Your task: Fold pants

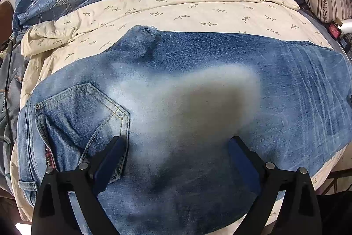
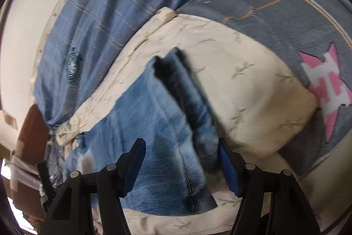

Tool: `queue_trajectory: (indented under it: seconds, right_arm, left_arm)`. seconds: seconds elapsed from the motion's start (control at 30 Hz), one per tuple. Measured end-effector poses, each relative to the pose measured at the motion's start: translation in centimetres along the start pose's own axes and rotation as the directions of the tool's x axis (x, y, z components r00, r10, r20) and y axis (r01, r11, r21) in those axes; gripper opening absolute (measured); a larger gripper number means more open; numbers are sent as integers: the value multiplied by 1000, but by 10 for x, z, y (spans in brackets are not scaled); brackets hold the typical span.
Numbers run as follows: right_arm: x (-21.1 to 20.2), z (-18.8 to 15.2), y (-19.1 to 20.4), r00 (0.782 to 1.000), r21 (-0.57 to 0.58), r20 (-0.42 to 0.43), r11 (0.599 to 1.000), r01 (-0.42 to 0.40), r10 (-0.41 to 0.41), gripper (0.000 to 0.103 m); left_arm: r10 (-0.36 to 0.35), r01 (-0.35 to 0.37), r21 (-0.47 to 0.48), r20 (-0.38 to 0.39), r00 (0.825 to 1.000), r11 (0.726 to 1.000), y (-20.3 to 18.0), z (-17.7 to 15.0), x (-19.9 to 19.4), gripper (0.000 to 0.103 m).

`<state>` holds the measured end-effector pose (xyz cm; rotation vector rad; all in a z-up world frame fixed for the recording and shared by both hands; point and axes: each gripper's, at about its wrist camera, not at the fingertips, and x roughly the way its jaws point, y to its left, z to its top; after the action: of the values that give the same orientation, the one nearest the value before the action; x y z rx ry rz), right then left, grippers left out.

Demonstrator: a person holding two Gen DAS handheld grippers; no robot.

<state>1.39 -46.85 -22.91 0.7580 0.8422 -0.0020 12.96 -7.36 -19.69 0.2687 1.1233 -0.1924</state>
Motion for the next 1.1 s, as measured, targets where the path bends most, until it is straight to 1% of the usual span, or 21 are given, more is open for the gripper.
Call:
queue_trajectory:
  seconds: [0.03, 0.07, 0.1, 0.13, 0.2, 0.27, 0.33, 0.47, 0.57, 0.6, 0.67, 0.7, 0.77, 0.83, 0.9, 0.97, 1.03, 1.1]
  right_arm:
    - [1, -1, 1, 1000, -3, -8, 1000, -10, 10, 54]
    - [2, -2, 2, 1000, -11, -11, 1000, -10, 10, 34]
    - [3, -3, 4, 1000, -11, -12, 1000, -14, 13, 30]
    - [2, -3, 5, 1000, -14, -4, 1000, -11, 10, 28]
    - [1, -4, 12, 1000, -42, 16, 999, 17, -17, 23]
    - [0, -6, 18, 999, -62, 35, 997, 40, -38, 21]
    - [-3, -8, 25, 997, -75, 63, 996, 47, -42, 20]
    - [-10, -9, 51, 992, -146, 129, 989, 34, -15, 20]
    - [-11, -16, 77, 986, -213, 165, 977, 24, 12, 20]
    - [-11, -19, 86, 985, -236, 174, 971, 24, 18, 20]
    - [-10, -27, 105, 982, -277, 184, 961, 9, 43, 20]
    - [-9, -31, 115, 981, -296, 183, 955, -3, 60, 20]
    - [-6, -39, 132, 981, -336, 172, 941, -24, 86, 20]
    - [1, -50, 153, 982, -377, 150, 925, -50, 114, 20]
    - [11, -61, 172, 984, -418, 111, 905, -78, 137, 20]
    - [25, -73, 190, 986, -447, 54, 887, -115, 155, 20]
    - [45, -86, 202, 990, -464, -11, 876, -129, 140, 21]
    - [73, -100, 214, 992, -456, -89, 882, -120, 89, 28]
  left_arm:
    - [-1, 1, -1, -4, 1000, 1000, 1, 0, -1, 96]
    - [-1, 1, -4, -8, 1000, 1000, 3, -1, -1, 96]
    - [-3, 3, -10, -12, 1000, 1000, 5, -1, -2, 96]
    - [-8, 8, -19, -13, 1000, 1000, 8, -1, -3, 96]
    - [-12, 11, -34, -13, 1000, 999, 13, 0, -3, 96]
    - [-14, 13, -49, -13, 1000, 999, 19, 0, -5, 96]
    - [-19, 19, -65, -4, 1000, 998, 26, 1, -10, 96]
    - [9, -7, -91, 18, 1000, 996, 45, 1, -19, 96]
    - [57, -52, -139, 35, 998, 989, 71, 0, -24, 96]
    - [58, -52, -146, 39, 998, 988, 77, -1, -24, 96]
    - [62, -56, -137, 35, 997, 989, 85, -4, -22, 96]
    - [83, -80, -112, 23, 996, 990, 86, -6, -19, 96]
    - [82, -78, -97, 34, 996, 992, 83, -9, -20, 96]
    - [57, -51, -103, 59, 997, 993, 84, -11, -30, 96]
    - [42, -33, -120, 76, 996, 992, 90, -11, -40, 96]
    - [52, -38, -138, 98, 994, 990, 98, -11, -49, 96]
    - [44, -23, -164, 123, 991, 986, 108, -12, -59, 96]
    - [29, -1, -196, 140, 990, 981, 119, -12, -66, 96]
